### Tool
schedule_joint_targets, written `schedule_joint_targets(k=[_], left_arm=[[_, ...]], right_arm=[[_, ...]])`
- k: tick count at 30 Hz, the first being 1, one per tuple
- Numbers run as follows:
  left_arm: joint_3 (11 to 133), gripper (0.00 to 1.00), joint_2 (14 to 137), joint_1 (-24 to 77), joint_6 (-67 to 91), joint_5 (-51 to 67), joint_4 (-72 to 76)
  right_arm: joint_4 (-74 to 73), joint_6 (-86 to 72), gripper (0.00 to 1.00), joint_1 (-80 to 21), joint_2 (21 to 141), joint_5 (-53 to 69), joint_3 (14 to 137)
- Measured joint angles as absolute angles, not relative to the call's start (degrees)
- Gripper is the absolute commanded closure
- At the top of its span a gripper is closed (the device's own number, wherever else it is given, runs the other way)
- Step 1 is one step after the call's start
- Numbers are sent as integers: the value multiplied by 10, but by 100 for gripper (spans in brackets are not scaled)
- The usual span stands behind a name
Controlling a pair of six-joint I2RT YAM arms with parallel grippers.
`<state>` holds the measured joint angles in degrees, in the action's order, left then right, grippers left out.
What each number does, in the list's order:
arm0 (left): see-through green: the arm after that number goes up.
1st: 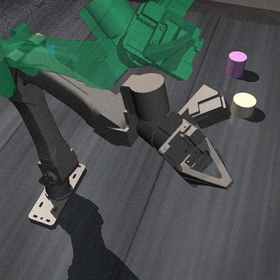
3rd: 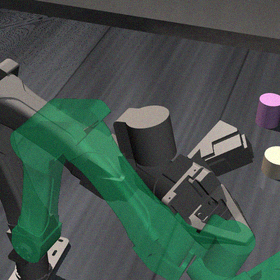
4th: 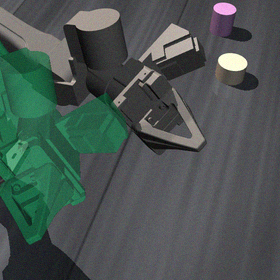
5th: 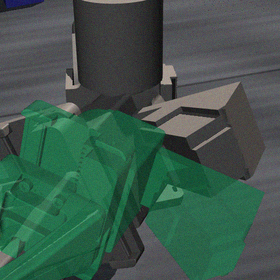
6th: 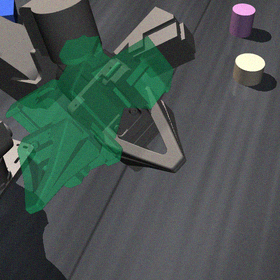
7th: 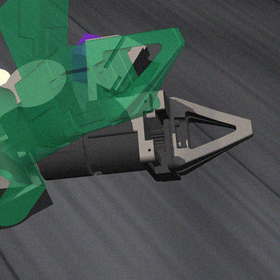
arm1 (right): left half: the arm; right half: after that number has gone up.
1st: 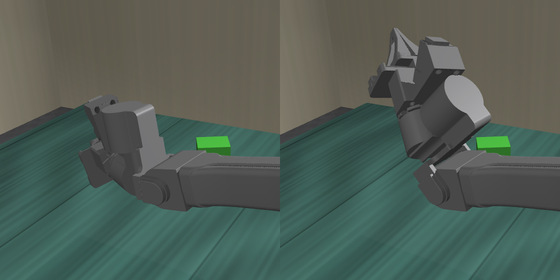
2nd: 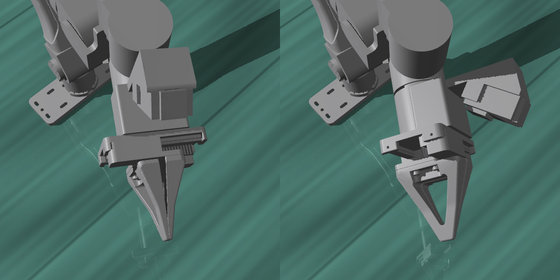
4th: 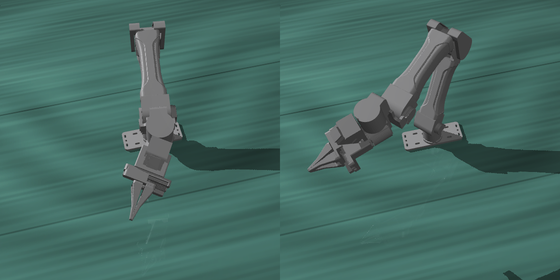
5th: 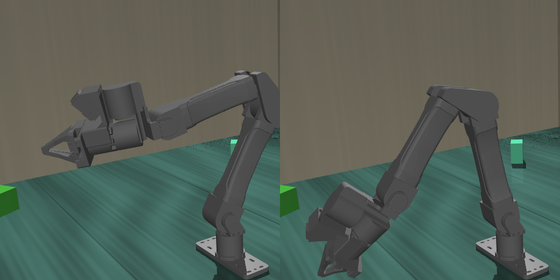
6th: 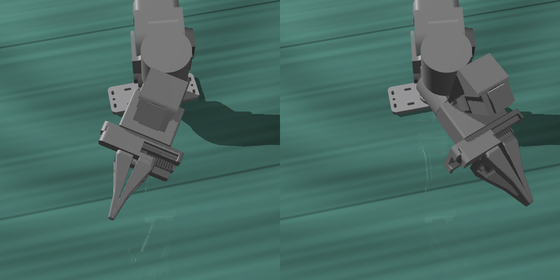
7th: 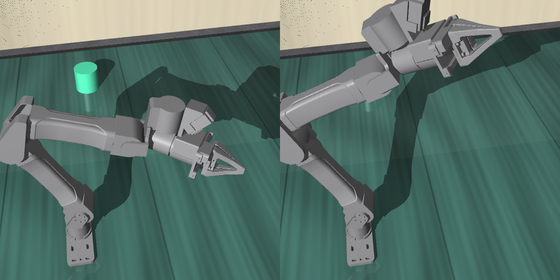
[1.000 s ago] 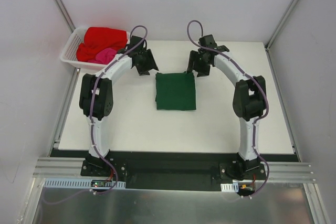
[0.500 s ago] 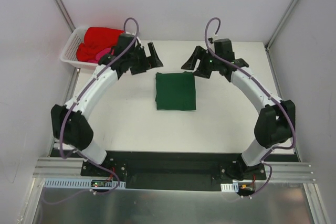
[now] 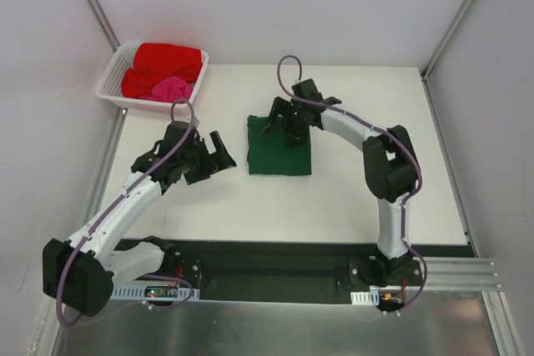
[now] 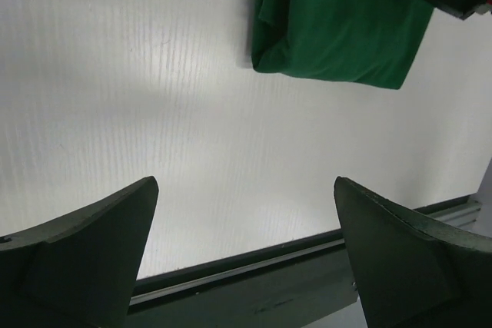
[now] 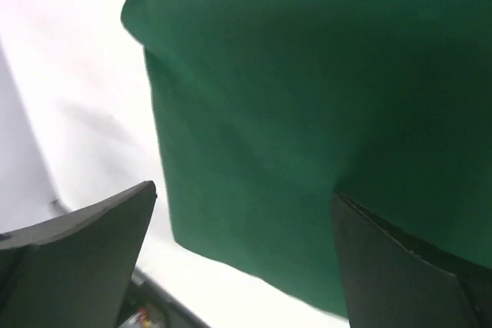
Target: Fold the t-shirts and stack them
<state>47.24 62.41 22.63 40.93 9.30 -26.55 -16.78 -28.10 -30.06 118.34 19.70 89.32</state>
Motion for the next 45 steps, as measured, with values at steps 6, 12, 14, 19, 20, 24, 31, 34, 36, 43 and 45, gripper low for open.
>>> schedule_joint_targets(k=[6,12,14,19,20,24,31,34,36,43,45], left_arm=[[469,1,586,200,408,102,-253],[469,1,596,177,386,120,-258],[472,1,606,163,377,125,-264],[487,1,627,126,364,137,-279],[488,1,627,122,363,137,-283],[488,1,621,115,357,137,-298],[488,1,603,91,344,131,-321],[488,1,603,85,338,130,-330],[488,1,603,84,336,130,-333],[488,1,603,66,334,125,-335],[488,1,603,60,331,120,-336]], right_arm=[[-319,-209,4,-286,1103,87,954],[-428,-155,4,-298,1023,-6,991],[-442,-146,4,-313,992,-42,957],[-471,-145,4,-346,938,-87,856],[-475,-150,4,-351,930,-93,841],[-483,-170,4,-382,919,-115,827],[-496,-203,4,-483,977,-176,927],[-493,-226,4,-490,997,-178,933],[-490,-239,4,-487,1011,-179,933],[-481,-246,3,-482,1146,-169,1061],[-466,-243,3,-482,1181,-169,1088]])
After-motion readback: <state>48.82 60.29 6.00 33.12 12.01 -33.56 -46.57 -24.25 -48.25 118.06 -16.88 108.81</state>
